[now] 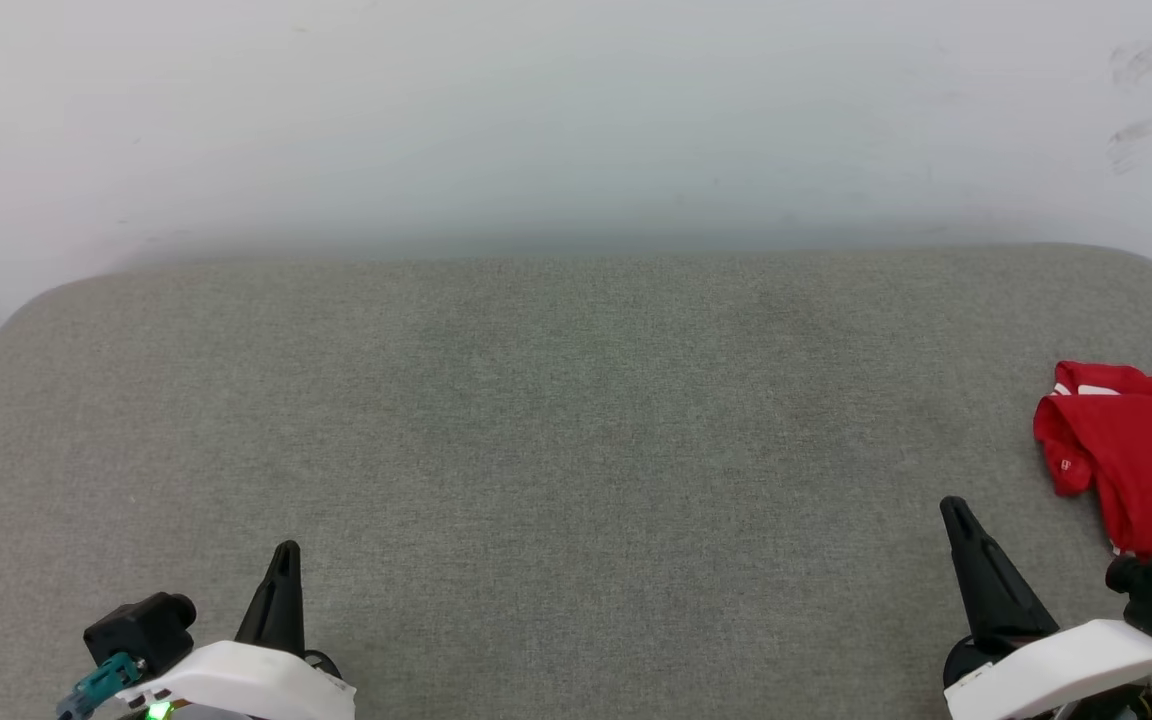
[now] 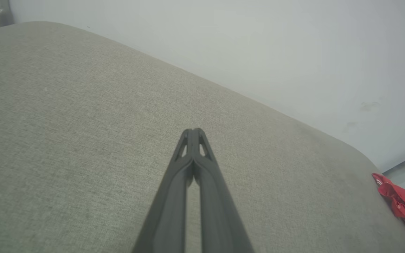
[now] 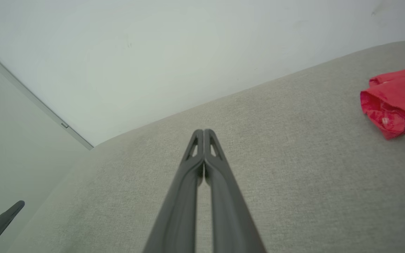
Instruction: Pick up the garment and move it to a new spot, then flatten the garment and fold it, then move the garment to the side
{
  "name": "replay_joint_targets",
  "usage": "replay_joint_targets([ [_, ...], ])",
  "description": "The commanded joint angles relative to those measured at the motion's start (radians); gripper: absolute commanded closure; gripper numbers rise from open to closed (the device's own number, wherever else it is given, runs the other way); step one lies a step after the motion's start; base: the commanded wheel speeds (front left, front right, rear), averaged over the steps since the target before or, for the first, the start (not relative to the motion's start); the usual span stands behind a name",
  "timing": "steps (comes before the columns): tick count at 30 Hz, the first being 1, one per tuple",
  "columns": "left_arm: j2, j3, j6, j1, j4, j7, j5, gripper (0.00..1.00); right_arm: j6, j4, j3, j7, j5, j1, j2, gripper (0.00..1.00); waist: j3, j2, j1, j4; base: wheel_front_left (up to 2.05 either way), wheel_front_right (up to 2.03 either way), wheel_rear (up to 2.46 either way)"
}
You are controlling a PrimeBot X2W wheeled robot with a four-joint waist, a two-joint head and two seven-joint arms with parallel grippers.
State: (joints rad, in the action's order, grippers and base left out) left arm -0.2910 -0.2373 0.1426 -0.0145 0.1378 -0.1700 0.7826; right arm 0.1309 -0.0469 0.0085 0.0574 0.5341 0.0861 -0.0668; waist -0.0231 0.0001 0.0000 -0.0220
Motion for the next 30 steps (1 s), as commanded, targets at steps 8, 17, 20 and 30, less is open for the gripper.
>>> replay_joint_targets([
  [8, 0.023, 0.049, -0.038, 0.040, 0.007, 0.031, 0.112, 1.00, 0.000, 0.026, -0.007, -0.006, 0.152, -0.050, -0.013, 1.00, 0.002, -0.0001, 0.0000, 0.002, 0.00, 0.00, 0.00],
  [17, 0.050, 0.087, -0.070, 0.053, 0.019, 0.063, 0.214, 1.00, 0.000, 0.062, -0.014, -0.006, 0.287, -0.069, -0.016, 1.00, 0.004, -0.0001, 0.0000, 0.004, 0.00, 0.00, 0.00],
  [20, 0.059, 0.099, -0.080, 0.057, 0.023, 0.073, 0.245, 1.00, 0.000, 0.072, -0.016, -0.005, 0.328, -0.076, -0.017, 1.00, 0.005, -0.0001, 0.0000, 0.004, 0.00, 0.00, 0.00],
  [30, 0.086, 0.138, -0.113, 0.068, 0.035, 0.105, 0.343, 1.00, 0.000, 0.107, -0.024, -0.003, 0.458, -0.097, -0.019, 1.00, 0.008, -0.0001, 0.0000, 0.006, 0.00, 0.00, 0.00],
])
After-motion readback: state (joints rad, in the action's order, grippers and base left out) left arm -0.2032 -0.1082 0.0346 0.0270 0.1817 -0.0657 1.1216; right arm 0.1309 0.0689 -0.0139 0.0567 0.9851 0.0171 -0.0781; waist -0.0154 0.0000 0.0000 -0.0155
